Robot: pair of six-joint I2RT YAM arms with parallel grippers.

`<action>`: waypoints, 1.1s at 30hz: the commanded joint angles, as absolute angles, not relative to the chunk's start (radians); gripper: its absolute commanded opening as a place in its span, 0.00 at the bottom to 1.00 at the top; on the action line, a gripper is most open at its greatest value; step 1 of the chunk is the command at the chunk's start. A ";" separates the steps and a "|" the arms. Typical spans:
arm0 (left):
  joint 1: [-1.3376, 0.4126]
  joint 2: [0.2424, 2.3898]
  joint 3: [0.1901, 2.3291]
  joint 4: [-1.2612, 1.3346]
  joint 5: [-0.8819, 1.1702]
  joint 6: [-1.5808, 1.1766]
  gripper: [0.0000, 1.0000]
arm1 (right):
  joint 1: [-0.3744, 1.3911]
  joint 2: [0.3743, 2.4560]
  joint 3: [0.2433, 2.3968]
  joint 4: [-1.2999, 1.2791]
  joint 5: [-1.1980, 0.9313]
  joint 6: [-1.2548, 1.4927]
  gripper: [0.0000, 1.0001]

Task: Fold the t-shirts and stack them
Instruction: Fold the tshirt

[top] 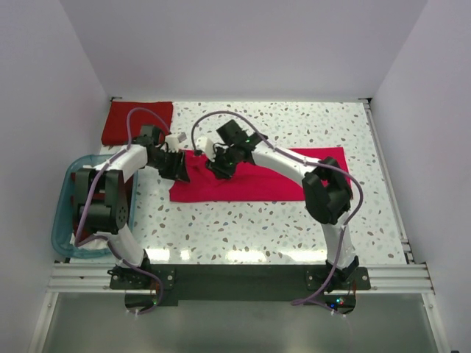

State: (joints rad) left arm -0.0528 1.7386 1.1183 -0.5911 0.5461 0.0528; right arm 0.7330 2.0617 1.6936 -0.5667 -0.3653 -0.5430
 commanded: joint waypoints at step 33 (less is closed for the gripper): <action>-0.043 1.828 1.149 -0.646 0.472 0.095 0.38 | 0.831 2.247 1.842 -0.586 -0.193 -0.676 0.21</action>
